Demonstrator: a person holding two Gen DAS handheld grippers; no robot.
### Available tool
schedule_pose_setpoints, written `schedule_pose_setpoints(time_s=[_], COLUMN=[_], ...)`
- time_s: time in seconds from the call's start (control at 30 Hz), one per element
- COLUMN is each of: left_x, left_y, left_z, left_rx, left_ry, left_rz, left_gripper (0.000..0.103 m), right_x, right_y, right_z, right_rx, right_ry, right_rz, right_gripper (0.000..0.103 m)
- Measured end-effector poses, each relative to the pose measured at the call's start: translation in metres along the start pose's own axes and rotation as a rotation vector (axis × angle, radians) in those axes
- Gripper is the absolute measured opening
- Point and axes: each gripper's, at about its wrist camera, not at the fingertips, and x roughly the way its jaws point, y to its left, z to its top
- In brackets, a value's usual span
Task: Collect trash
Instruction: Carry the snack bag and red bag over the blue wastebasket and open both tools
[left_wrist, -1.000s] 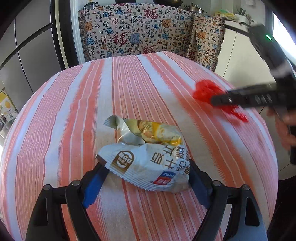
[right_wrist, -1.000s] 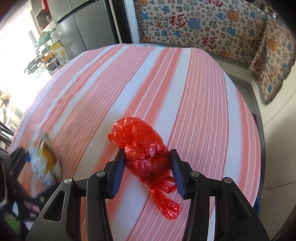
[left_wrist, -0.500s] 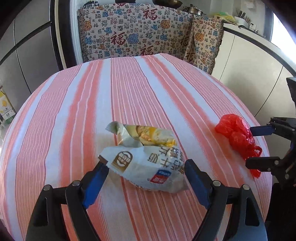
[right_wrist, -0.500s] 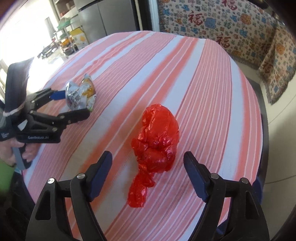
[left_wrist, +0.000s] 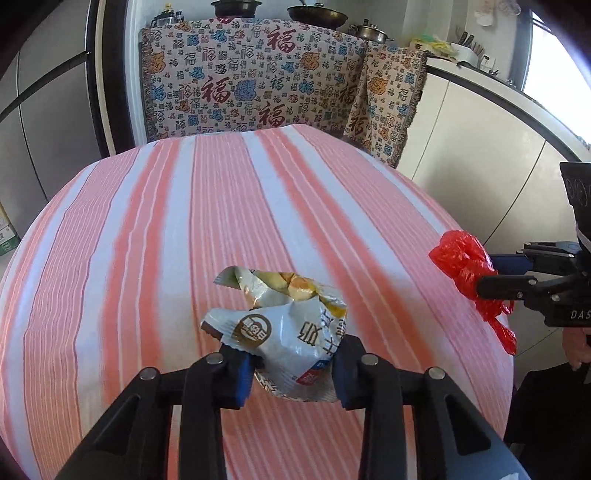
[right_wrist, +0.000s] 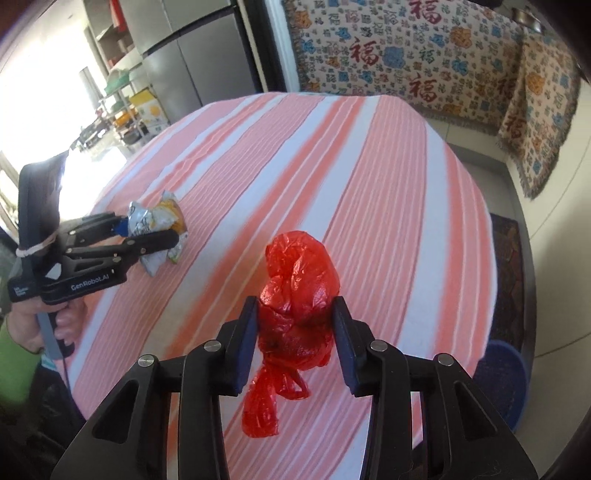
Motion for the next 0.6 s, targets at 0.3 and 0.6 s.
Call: schedule_pose_setpoints(time_s=[0.3, 0.6], left_x=[-0.011, 0.052], left_y=[-0.131, -0.282], left_z=[0.039, 0.065], left_rx=[0.123, 0.241], left_ry=[-0.016, 0.062], left_rz=[-0.218, -0.389], left_gripper=[0.033, 0.033], right_x=[-0.079, -0.098], right_y=[-0.122, -0.220], right_z=[-0.045, -0.102], right_rx=[0.247, 0.418], right_ry=[-0.086, -0.049], right_rz=[-0.168, -0.316], right_gripper=[0.040, 0.040])
